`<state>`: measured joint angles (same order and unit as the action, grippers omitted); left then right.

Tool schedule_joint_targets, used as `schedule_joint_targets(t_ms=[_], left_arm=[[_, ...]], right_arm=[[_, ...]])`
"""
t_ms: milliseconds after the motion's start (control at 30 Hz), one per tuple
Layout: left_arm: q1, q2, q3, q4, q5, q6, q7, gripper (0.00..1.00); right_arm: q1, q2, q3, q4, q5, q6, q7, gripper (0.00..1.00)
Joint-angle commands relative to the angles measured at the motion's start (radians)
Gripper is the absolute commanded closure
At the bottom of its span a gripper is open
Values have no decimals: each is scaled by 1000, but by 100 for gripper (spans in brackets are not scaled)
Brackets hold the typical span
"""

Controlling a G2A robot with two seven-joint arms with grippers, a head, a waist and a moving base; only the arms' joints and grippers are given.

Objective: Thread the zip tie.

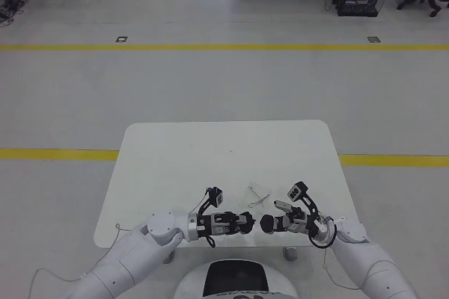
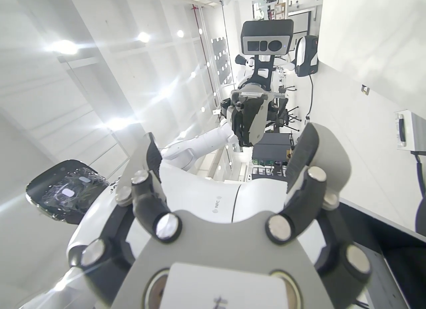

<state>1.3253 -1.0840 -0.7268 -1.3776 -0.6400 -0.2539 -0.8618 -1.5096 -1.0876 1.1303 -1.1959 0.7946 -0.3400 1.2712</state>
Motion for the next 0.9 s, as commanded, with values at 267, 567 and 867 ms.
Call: schedule_joint_targets(t_ms=[267,567,867], left_arm=[[55,11,-119,-53,145,-86,138,100],[119,-2,-207,-91,173,-86,133,100],[114,-4,-205,-83,194,-86,170,100]], right_arm=[[0,0,0,0,0,0,0,0],[0,0,0,0,0,0,0,0],[0,0,0,0,0,0,0,0]])
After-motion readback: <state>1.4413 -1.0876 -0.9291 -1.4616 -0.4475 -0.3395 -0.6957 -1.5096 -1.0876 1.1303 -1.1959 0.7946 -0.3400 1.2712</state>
